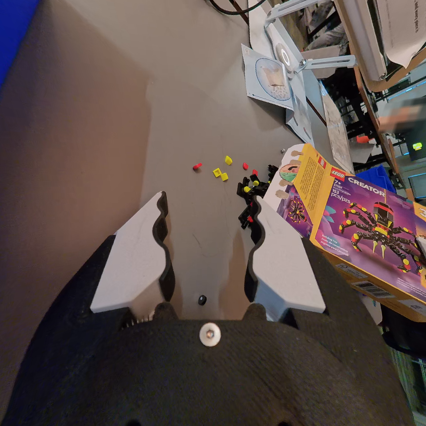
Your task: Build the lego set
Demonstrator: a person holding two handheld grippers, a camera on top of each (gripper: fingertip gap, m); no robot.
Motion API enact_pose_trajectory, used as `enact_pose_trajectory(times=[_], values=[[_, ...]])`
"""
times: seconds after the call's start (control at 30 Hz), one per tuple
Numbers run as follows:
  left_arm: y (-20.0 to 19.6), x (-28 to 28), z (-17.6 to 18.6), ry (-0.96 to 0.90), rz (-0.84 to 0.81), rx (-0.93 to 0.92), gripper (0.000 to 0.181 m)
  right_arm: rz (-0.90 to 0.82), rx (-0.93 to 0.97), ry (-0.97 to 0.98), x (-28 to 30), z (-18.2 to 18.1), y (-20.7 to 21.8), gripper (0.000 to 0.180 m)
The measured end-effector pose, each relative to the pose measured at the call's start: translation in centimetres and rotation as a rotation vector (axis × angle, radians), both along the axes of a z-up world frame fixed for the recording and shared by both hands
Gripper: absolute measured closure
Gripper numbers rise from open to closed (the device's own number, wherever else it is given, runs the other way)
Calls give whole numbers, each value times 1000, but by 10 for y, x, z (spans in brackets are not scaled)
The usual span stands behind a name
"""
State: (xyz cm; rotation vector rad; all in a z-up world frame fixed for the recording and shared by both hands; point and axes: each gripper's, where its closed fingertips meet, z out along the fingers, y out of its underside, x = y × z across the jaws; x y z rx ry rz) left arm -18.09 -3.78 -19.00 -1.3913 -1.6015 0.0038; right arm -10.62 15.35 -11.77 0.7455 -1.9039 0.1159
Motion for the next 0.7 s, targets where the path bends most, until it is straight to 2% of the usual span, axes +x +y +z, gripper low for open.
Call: enact_pose_trajectory(times=[0.7], values=[[3,1,-1,-3,-10,7,109,15,61,-14,0,17,2,118]])
